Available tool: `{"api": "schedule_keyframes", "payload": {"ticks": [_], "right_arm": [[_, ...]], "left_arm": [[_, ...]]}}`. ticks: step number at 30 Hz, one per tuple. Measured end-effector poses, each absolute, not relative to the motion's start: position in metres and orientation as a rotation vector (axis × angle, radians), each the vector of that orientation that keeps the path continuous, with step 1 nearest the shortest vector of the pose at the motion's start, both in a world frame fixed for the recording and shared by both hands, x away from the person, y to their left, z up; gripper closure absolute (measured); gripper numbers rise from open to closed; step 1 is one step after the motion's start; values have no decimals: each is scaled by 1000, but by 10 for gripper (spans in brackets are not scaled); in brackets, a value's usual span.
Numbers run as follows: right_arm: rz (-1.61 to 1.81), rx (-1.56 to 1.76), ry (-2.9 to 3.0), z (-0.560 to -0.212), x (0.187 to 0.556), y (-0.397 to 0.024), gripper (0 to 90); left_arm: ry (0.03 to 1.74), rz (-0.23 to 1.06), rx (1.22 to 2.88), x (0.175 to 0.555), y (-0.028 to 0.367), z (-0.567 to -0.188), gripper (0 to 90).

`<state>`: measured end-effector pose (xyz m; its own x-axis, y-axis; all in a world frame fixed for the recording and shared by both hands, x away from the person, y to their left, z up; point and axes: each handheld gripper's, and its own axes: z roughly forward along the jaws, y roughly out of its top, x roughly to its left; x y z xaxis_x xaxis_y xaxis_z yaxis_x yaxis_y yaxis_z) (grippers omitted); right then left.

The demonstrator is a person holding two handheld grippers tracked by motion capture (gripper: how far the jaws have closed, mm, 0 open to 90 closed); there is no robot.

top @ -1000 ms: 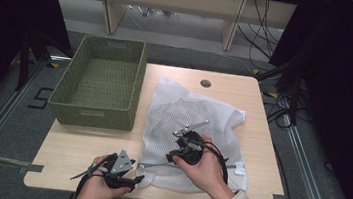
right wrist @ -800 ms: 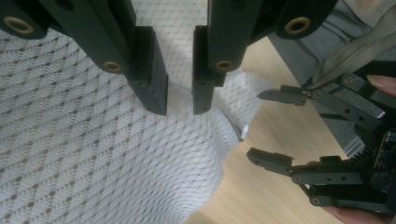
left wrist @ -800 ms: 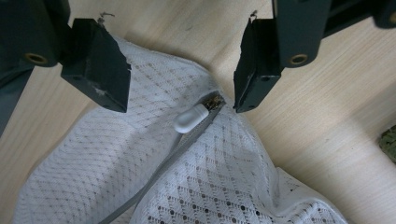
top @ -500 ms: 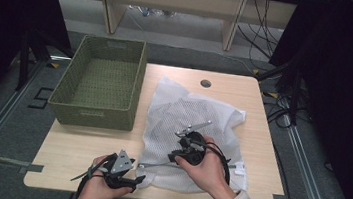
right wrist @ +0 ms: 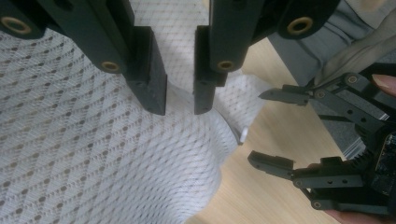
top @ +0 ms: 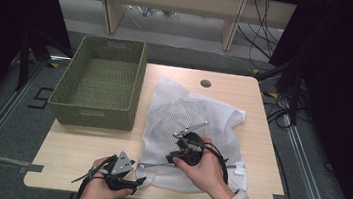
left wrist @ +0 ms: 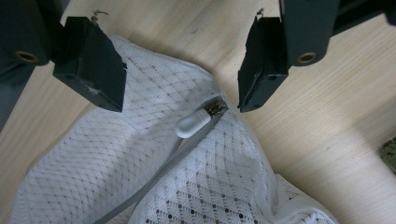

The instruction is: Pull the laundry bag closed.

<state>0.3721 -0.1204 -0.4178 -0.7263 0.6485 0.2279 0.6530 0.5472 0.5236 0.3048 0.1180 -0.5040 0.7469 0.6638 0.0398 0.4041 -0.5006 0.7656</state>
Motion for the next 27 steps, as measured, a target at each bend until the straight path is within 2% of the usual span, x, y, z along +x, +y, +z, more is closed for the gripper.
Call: {"api": "schedule_keyframes", "payload": {"ticks": [12, 14, 17, 18, 19, 20, 22, 24, 27], "right_arm": [[-917, -1166, -2749, -422, 370, -108, 755], [-909, -1168, -2747, -423, 369, -104, 755], [-898, -1173, -2745, -425, 370, -98, 755], [-903, -1163, -2751, -426, 371, -97, 756], [-905, -1170, -2748, -427, 371, -96, 756], [-901, -1176, -2741, -428, 371, -94, 756], [-899, -1170, -2738, -429, 372, -92, 755], [-895, -1158, -2741, -430, 372, -88, 755], [-886, -1149, -2734, -433, 370, -81, 755]], "left_arm": [[817, 417, 2137, 303, 118, -504, 311], [769, 490, 2159, 306, 121, -503, 310], [792, 444, 2161, 304, 120, -503, 309], [786, 491, 2155, 306, 121, -502, 309], [807, 450, 2144, 304, 119, -503, 309], [807, 480, 2151, 304, 120, -502, 309], [827, 377, 2146, 301, 117, -502, 309], [773, 452, 2154, 304, 119, -502, 309], [821, 379, 2144, 302, 118, -504, 308]]}}
